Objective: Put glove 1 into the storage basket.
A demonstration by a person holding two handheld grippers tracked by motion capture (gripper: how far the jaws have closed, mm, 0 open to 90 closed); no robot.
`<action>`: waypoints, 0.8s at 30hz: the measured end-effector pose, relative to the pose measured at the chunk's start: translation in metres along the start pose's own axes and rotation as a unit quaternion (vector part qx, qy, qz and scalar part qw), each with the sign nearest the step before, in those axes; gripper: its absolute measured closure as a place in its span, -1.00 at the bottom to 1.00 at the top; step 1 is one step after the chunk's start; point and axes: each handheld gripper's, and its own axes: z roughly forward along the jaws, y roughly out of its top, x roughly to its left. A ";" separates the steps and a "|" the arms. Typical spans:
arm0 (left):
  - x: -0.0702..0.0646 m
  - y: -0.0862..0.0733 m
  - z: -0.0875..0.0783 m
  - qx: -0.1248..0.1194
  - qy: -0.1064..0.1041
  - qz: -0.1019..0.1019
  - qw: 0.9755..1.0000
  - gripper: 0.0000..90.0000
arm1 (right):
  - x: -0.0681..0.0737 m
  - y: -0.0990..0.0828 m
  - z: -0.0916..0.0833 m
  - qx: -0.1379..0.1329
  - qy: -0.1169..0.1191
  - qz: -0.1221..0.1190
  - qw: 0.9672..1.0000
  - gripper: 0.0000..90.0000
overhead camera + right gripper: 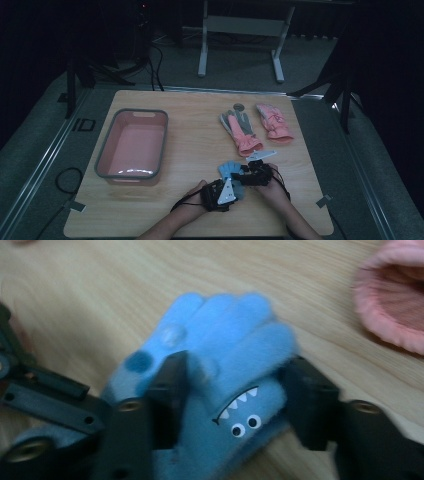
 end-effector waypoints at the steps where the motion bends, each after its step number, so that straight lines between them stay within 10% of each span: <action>1: 0.000 0.000 0.000 0.001 0.000 0.000 1.000 0.23 | 0.001 0.001 0.001 0.002 -0.001 -0.002 1.000 0.22; 7: 0.002 0.002 -0.002 0.003 0.005 -0.010 1.000 0.57 | 0.005 0.004 0.004 0.014 0.017 -0.007 1.000 0.72; 24: 0.021 0.014 -0.021 0.011 -0.003 -0.036 0.999 0.71 | 0.008 0.018 -0.006 -0.022 0.019 0.012 1.000 0.84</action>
